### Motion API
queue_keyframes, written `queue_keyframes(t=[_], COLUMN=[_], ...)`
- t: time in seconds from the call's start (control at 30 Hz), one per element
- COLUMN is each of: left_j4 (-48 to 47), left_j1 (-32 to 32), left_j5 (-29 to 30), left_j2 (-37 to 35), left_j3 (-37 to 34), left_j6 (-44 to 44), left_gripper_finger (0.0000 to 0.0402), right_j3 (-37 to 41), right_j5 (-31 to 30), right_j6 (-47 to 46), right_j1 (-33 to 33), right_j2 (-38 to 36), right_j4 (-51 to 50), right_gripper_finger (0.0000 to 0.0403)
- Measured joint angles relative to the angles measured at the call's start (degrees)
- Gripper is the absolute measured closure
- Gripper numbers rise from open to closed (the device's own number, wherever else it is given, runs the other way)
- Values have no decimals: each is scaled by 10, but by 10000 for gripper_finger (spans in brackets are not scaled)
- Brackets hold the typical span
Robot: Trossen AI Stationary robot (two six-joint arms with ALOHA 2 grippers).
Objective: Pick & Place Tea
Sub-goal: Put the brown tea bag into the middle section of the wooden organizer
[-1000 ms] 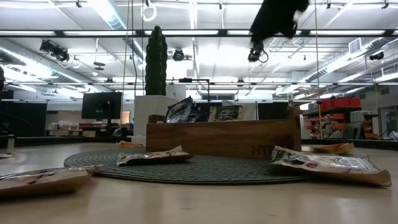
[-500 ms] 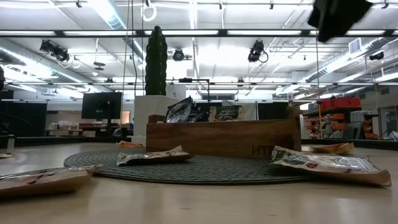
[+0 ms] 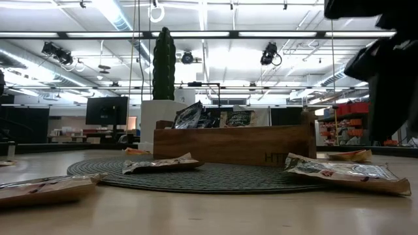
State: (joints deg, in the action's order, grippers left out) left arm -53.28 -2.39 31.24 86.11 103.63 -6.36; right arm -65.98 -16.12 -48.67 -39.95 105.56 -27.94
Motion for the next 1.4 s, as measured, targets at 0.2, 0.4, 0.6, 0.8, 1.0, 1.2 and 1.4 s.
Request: queue_keyframes(t=[0.2,0.4,0.6,0.8,1.0,1.2,1.4], left_j4=[0,1,8,8,23,33,38], left_j1=[1,14,33,53,63,62,62], left_j5=[-13,-26,-27,-27,-26,-26,-26], left_j2=[0,0,0,0,1,2,2], left_j3=[0,0,0,0,0,0,0], left_j6=[-36,-68,-96,-123,-127,-125,-125], left_gripper_finger=[328,328,328,328,328,328,328], right_j3=[0,13,37,56,57,57,57], right_j5=[-63,-85,-92,-94,-93,-66,-52], right_j6=[-31,-34,-29,-23,-18,-19,-29], right_j1=[2,2,1,1,1,7,12], right_j2=[5,6,6,6,6,9,13], right_j4=[0,-1,32,70,73,77,73], right_gripper_finger=[190,190,190,190,190,190,191])
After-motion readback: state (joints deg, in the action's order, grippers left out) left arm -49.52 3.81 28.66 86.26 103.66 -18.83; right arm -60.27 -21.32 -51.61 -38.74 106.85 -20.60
